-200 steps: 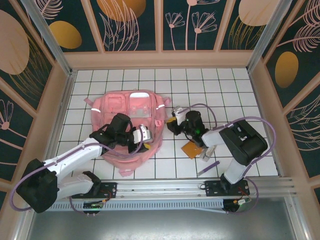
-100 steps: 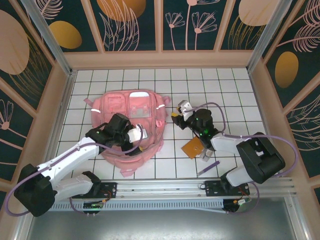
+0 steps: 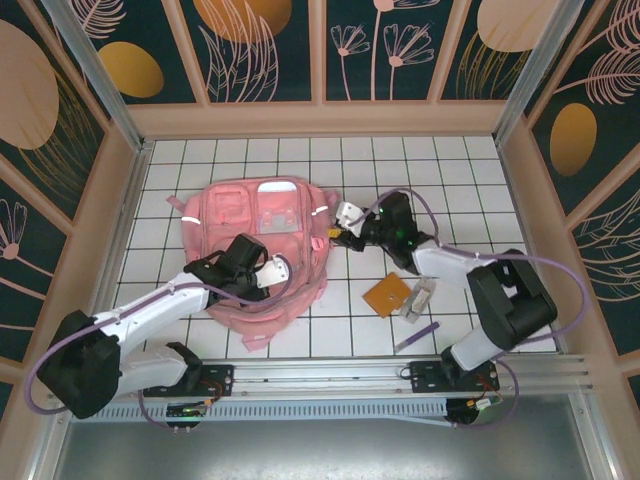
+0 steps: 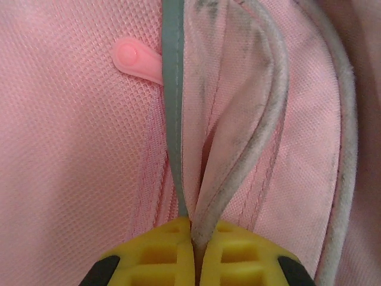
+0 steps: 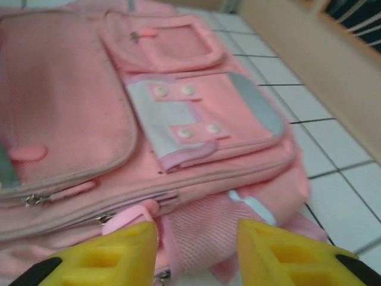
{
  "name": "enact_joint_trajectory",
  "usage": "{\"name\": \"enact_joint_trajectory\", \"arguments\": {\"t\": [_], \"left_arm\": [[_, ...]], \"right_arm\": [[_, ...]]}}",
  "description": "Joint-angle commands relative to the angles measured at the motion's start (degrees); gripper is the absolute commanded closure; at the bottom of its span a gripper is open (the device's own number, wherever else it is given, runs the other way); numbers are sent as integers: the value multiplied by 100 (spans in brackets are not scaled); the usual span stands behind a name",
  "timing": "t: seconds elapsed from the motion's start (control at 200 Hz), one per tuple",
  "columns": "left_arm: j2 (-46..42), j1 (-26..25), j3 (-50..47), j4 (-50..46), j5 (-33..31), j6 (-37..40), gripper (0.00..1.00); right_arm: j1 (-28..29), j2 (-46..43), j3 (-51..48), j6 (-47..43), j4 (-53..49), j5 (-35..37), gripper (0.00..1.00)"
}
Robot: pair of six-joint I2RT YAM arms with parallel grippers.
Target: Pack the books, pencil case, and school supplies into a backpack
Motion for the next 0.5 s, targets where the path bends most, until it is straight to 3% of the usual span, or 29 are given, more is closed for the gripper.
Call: {"name": "enact_joint_trajectory", "arguments": {"t": [0.0,0.09,0.175,0.495], "left_arm": [[-604,26,181,489,-631,84,100],[-1094,27,164,693,-670,206,100],[-1439,32,99,802,-486,356,100],[-1935,42,16,1227,197,283,100]], "right_arm": [[-38,604,928,-1676,-2367,-788,59],[-38,1009,1496,-2229,-3194,-948,58],[-29,1086,1579,-2638,-3146,-1144,56],[94,1399,1638,-1532,-1827,-838,52]]}}
